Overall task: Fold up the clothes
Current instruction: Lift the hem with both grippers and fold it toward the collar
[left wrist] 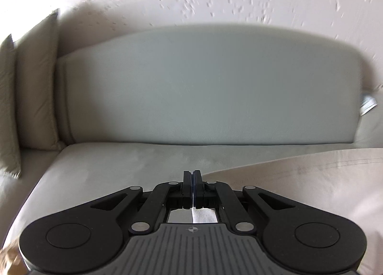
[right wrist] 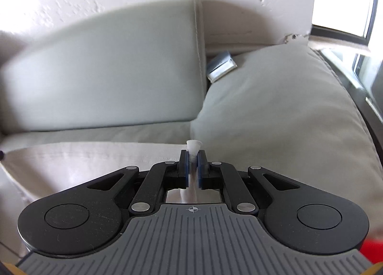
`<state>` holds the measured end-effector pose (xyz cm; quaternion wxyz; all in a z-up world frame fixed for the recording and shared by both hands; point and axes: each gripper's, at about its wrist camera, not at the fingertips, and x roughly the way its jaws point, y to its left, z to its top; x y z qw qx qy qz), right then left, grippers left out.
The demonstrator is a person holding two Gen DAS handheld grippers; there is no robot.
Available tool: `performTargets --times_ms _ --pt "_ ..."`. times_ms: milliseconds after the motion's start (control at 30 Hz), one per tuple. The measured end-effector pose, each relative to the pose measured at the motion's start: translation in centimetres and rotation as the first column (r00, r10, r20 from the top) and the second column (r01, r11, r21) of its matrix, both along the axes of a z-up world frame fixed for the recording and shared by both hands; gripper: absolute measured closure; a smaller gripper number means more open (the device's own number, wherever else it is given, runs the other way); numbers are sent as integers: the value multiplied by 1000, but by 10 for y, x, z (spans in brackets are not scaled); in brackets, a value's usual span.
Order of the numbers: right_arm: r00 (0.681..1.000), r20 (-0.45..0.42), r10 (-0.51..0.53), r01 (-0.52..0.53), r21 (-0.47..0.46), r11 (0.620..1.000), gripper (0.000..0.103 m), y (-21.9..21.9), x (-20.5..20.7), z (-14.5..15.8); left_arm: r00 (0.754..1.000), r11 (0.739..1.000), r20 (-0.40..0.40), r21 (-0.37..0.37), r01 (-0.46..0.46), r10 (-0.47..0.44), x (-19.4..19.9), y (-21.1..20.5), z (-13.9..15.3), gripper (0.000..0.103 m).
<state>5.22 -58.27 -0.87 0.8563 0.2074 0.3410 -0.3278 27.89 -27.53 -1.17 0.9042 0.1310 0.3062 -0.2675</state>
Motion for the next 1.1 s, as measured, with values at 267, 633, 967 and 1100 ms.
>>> performTargets --times_ms 267,633,967,1100 --pt "992 127 -15 -3 144 990 97 70 -125 33 997 996 -75 -91 -9 2 -91 105 32 103" --pt "988 96 -120 73 387 919 97 137 -251 -72 948 985 -291 -71 -158 131 -187 186 -53 103" --pt "977 175 -124 53 361 931 97 165 -291 -61 955 959 -217 -156 -237 201 -221 228 -44 103" --pt "989 114 -97 48 366 929 97 173 -295 -72 945 969 -242 -55 -239 219 -230 226 -57 102"
